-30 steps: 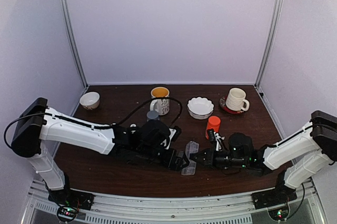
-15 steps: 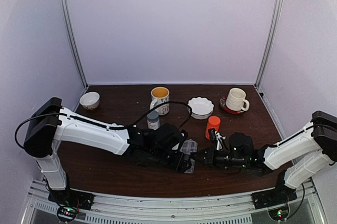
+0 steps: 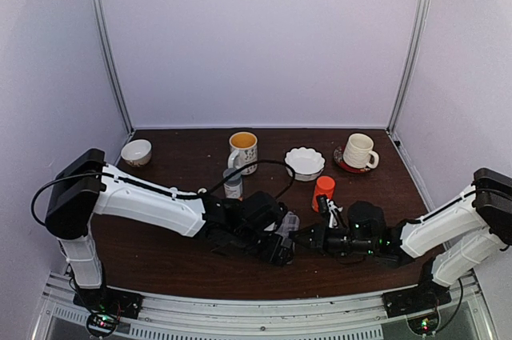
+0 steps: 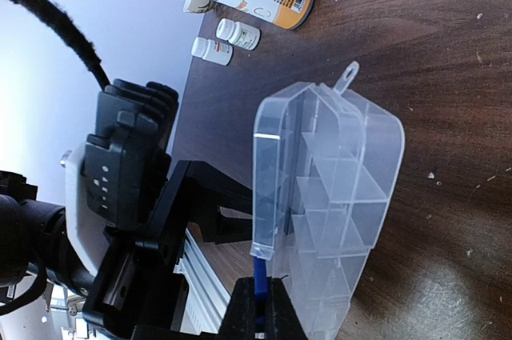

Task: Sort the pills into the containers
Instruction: Hold the lid of the pill container.

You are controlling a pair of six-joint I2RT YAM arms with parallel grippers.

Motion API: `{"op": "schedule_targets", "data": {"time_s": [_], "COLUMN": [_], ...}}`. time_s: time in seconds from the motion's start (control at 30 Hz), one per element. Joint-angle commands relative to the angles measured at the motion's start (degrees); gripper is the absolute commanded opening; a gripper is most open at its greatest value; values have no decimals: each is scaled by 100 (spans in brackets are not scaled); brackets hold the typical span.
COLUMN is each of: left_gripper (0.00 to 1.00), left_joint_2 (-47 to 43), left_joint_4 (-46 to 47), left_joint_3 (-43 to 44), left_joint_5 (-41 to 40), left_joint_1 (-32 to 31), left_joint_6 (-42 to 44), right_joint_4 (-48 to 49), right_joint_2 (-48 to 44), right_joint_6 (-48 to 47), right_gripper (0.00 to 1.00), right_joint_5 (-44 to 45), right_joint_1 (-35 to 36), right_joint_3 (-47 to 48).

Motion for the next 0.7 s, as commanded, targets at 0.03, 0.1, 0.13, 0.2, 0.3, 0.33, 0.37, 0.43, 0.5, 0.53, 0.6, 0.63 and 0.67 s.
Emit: {"op": "schedule_targets", "data": {"time_s": [0.03, 0.1, 0.13, 0.2, 0.3, 0.33, 0.37, 0.43, 0.5, 0.53, 0.6, 0.63, 0.67], "left_gripper": [87, 83, 81, 78, 75, 73, 70, 65, 63, 62, 62, 62, 61], "left_joint_2": [117, 120, 111, 92, 46, 41, 40, 44, 66, 87, 98, 97, 98], "left_joint_4": [-30, -16, 15, 90, 291, 363, 435, 514, 478, 416, 394, 395, 398], "left_joint_3": [31, 7, -6, -52, -149, -180, -207, -257, -272, -265, -255, -264, -264], "left_joint_5": [21, 21, 21, 256, 439, 515, 589, 636, 594, 575, 592, 599, 608], "left_joint_1": [46, 66, 79, 96, 107, 114, 126, 146, 150, 152, 150, 150, 150], "left_joint_6": [-144, -158, -164, -158, -114, -105, -97, -85, -85, -78, -64, -60, -55], "right_joint_4": [253, 257, 255, 245, 250, 264, 287, 385, 493, 519, 556, 573, 589], "right_joint_2": [44, 51, 41, 40, 78, 96, 114, 159, 219, 245, 304, 318, 336], "right_joint_6": [88, 93, 89, 84, 80, 82, 92, 125, 155, 165, 172, 176, 181], "right_gripper": [2, 2, 2, 3, 7, 9, 10, 11, 14, 17, 25, 28, 31], "right_joint_5": [61, 53, 58, 63, 68, 58, 53, 40, 11, 1, -24, -39, -36], "right_joint_1": [1, 1, 1, -1, 1, 1, 1, 1, 1, 0, -3, 0, 1], "right_joint_3": [15, 6, 6, -2, -3, -7, -10, -20, -8, 3, 30, 40, 41]}}
